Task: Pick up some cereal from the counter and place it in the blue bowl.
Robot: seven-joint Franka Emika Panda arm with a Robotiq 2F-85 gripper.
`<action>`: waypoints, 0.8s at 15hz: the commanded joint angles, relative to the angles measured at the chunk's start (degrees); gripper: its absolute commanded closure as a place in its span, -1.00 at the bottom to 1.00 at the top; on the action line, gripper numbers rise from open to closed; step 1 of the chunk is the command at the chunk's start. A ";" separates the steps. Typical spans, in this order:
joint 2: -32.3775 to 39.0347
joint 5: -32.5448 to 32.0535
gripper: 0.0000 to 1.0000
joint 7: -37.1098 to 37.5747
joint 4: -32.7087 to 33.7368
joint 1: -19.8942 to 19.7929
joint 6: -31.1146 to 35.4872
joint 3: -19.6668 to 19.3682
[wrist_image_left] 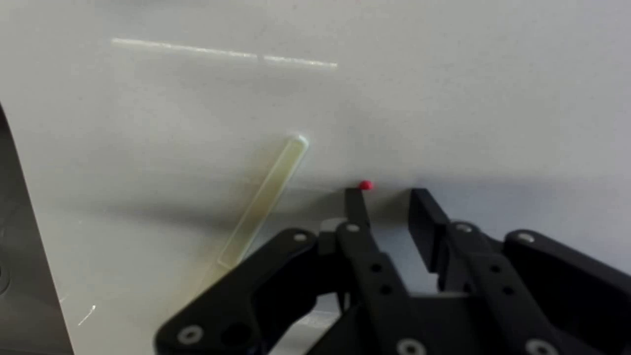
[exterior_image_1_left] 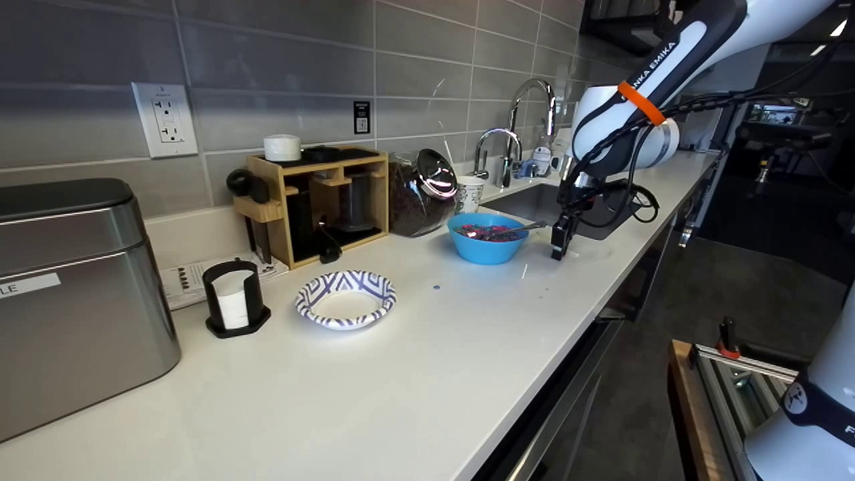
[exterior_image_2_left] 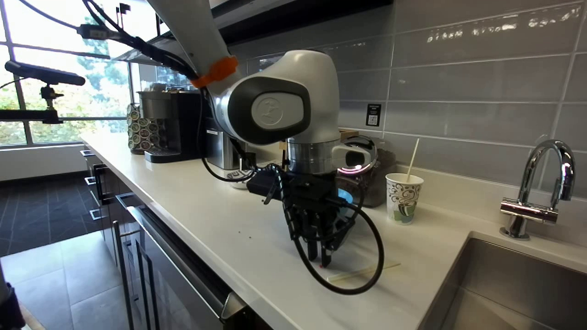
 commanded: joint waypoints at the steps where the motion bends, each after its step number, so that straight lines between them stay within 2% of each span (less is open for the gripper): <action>1: 0.88 -1.30 0.46 0.92 0.86 -0.82 -1.98 -0.17; 5: 0.43 -1.11 0.38 0.51 0.41 -1.35 -2.32 -0.56; 7: 0.29 -0.62 0.40 0.21 0.07 -1.56 -2.13 -0.67; 9: 0.29 -0.46 0.53 0.20 -0.05 -1.62 -2.10 -0.68; 10: 0.15 -0.42 0.66 0.14 -0.17 -1.56 -2.32 -0.62; 11: 0.25 -0.57 0.69 0.19 -0.22 -1.55 -2.09 -0.60; 12: 0.34 -0.23 0.86 0.05 -0.19 -1.46 -2.27 -0.53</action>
